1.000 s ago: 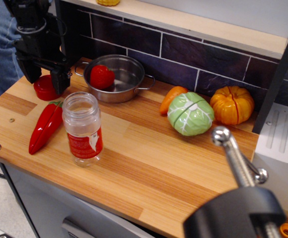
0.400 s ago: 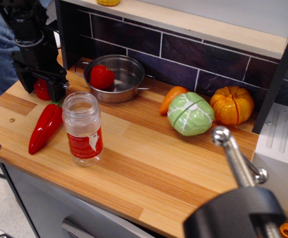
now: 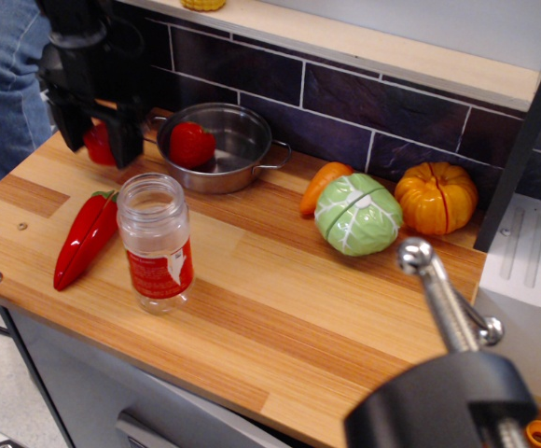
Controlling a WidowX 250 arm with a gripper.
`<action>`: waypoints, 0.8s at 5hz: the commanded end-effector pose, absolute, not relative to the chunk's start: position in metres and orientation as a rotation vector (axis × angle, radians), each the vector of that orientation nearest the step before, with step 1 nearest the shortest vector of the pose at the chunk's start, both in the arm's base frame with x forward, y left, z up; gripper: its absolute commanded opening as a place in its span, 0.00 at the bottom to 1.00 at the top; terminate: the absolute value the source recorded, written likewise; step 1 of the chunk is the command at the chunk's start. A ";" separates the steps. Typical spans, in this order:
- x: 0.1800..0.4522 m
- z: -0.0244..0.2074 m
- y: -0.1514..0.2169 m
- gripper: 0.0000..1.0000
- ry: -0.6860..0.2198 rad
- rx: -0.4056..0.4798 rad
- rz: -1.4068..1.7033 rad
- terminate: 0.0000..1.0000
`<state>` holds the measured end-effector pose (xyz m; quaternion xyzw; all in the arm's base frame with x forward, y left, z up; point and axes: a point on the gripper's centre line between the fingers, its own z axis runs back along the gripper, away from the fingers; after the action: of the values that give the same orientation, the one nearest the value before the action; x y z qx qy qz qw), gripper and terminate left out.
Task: Put cap on container
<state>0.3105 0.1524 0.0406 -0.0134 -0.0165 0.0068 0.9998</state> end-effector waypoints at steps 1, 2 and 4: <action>0.294 0.107 0.147 0.00 -0.021 0.001 0.024 0.00; 0.275 0.126 0.121 0.00 0.007 0.016 0.048 0.00; 0.245 0.153 0.075 0.00 0.050 0.073 0.072 0.00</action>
<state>0.2378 0.0697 0.1390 0.0301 0.0441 0.0352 0.9980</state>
